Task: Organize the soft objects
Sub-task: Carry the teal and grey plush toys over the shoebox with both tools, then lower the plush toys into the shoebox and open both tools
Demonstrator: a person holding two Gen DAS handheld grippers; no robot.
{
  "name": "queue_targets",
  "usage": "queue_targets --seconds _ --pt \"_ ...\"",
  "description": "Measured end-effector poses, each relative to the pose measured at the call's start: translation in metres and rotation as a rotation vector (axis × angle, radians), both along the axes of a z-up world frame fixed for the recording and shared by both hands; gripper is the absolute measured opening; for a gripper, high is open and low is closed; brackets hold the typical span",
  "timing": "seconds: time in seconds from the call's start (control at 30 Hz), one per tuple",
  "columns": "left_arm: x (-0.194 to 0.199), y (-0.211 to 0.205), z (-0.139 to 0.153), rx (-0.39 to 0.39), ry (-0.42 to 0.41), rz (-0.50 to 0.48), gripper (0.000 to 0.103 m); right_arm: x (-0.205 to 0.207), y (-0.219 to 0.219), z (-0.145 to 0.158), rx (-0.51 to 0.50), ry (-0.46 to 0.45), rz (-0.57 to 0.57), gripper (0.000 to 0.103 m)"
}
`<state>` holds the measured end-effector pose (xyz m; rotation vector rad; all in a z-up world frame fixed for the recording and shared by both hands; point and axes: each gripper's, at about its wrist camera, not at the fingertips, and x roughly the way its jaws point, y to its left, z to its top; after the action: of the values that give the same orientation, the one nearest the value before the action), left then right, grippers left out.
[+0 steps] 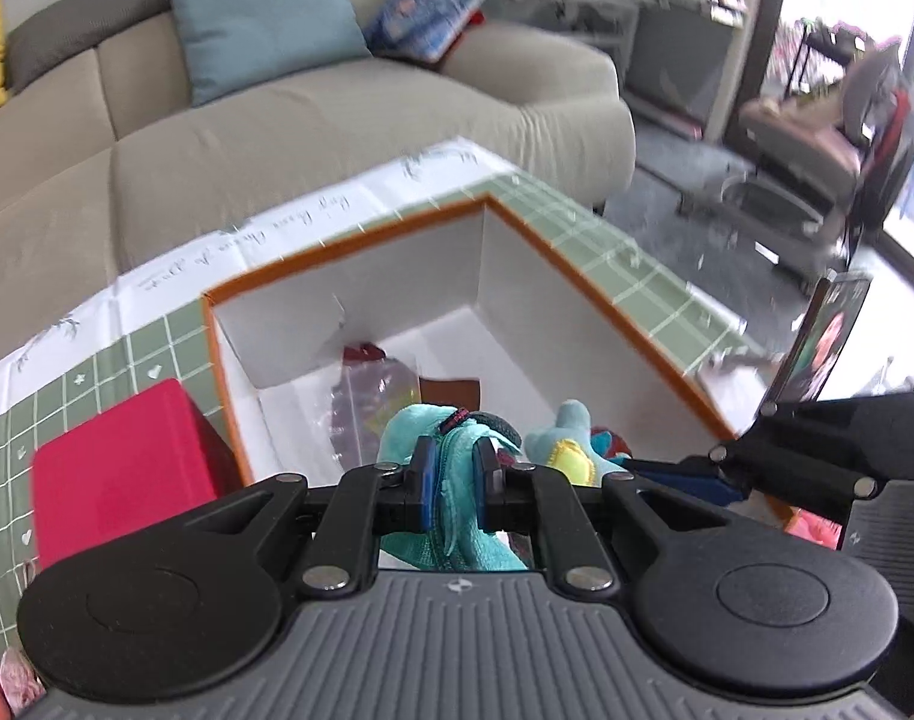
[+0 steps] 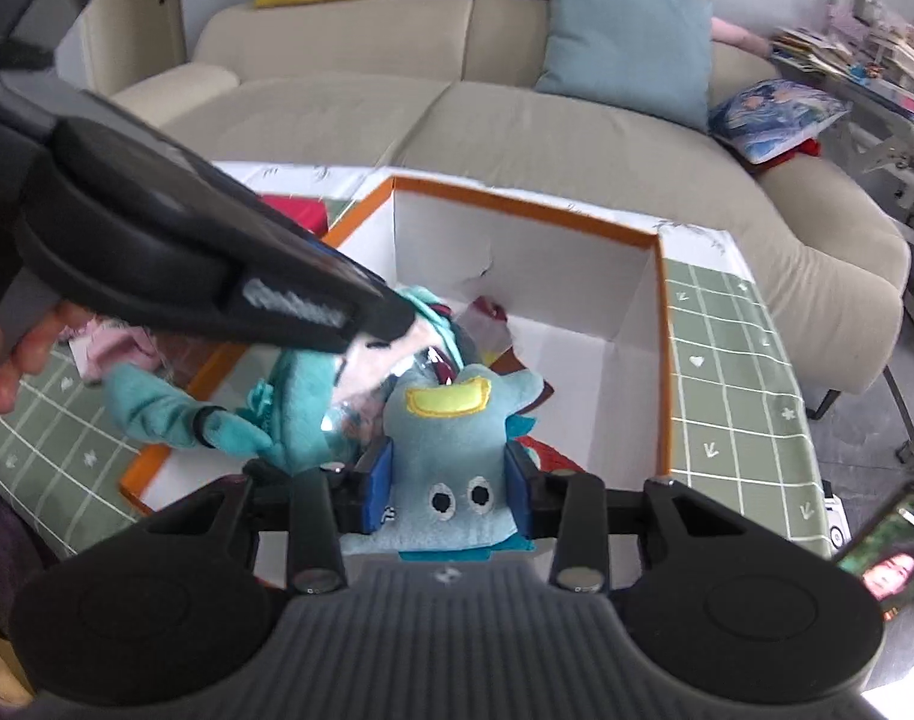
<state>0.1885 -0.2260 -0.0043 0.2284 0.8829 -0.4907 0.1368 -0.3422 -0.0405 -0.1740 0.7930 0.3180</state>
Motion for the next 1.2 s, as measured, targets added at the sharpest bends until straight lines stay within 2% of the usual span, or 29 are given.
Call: queue_targets --seconds 0.3,0.4,0.57,0.77,0.87,1.0,1.07,1.2 --pt "0.011 -0.015 -0.038 0.101 0.081 -0.058 0.013 0.022 0.004 -0.030 -0.049 0.124 0.055 0.042" --pt "0.013 -0.017 -0.045 0.118 0.098 -0.063 0.013 0.028 0.004 -0.036 -0.052 0.159 0.056 0.043" --pt "0.014 -0.021 -0.050 0.167 0.080 -0.080 0.015 0.036 0.005 -0.041 -0.049 0.203 0.050 0.045" --pt "0.019 -0.020 -0.056 0.216 0.109 -0.073 0.018 0.040 0.005 -0.044 -0.035 0.250 0.037 0.047" --pt "0.021 -0.014 -0.054 0.192 0.123 -0.055 0.019 0.039 0.005 -0.044 -0.041 0.247 0.031 0.049" --pt "0.022 -0.008 -0.044 0.165 0.120 -0.044 0.025 0.036 0.005 -0.039 -0.048 0.230 0.030 0.059" --pt "0.022 -0.008 -0.038 0.162 0.116 -0.043 0.029 0.035 0.006 -0.035 -0.054 0.218 0.032 0.060" --pt "0.017 -0.005 -0.022 0.133 0.094 -0.048 0.030 0.031 0.006 -0.024 -0.060 0.191 0.023 0.060"
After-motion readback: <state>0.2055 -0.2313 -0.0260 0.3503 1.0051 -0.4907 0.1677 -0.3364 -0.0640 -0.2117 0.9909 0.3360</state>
